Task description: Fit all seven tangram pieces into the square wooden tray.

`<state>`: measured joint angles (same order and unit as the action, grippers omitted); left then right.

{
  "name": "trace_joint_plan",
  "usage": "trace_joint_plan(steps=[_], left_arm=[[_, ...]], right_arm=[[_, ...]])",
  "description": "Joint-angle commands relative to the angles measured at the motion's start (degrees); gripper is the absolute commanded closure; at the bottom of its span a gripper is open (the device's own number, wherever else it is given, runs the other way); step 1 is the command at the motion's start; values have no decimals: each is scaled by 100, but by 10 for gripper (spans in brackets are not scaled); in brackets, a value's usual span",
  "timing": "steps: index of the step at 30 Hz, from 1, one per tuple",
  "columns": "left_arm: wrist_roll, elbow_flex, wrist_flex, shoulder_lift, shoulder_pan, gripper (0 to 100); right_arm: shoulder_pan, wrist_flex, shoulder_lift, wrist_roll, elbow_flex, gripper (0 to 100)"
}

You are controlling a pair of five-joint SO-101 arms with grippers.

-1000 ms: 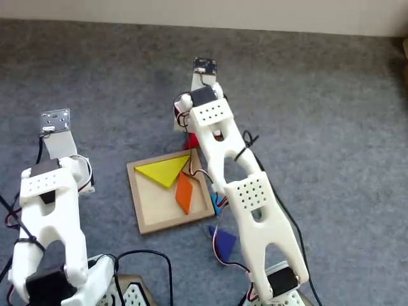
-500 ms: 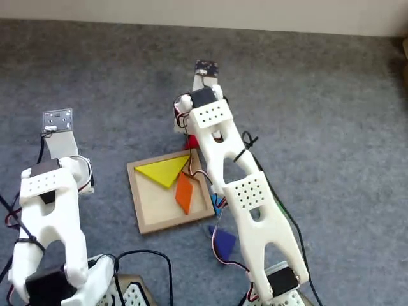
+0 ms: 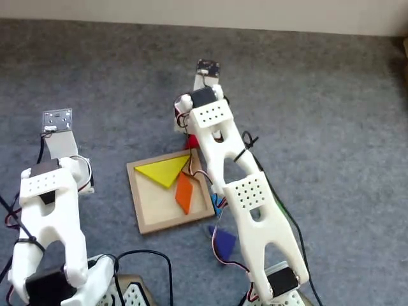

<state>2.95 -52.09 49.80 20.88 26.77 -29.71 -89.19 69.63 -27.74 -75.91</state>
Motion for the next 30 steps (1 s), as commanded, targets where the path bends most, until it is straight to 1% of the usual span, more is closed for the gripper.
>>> trace_joint_plan(steps=[1, 4, 9, 11, 14, 20, 23, 28, 30], left_arm=[[53, 13, -53, 13, 75, 993], [53, 13, -53, 13, 75, 993], [62, 13, -53, 13, 75, 993], [62, 13, -53, 13, 75, 993], [62, 13, -62, 13, 75, 993], [62, 13, -70, 13, 75, 993], [62, 13, -70, 13, 75, 993], [62, 13, -70, 13, 75, 993], [62, 13, -70, 13, 75, 993]], right_arm=[[101, -66, -75, -97, -224, 667], [101, -66, -75, -97, -224, 672], [127, -66, -92, -62, -224, 787], [163, -101, -119, -53, -233, 817], [242, -163, -119, -44, -400, 822], [224, -1130, -66, 642, -1516, 824], [268, -1182, -66, 791, -1991, 824], [391, -1182, -75, 1275, -2062, 824], [356, -1165, -75, 1345, -2044, 821]])
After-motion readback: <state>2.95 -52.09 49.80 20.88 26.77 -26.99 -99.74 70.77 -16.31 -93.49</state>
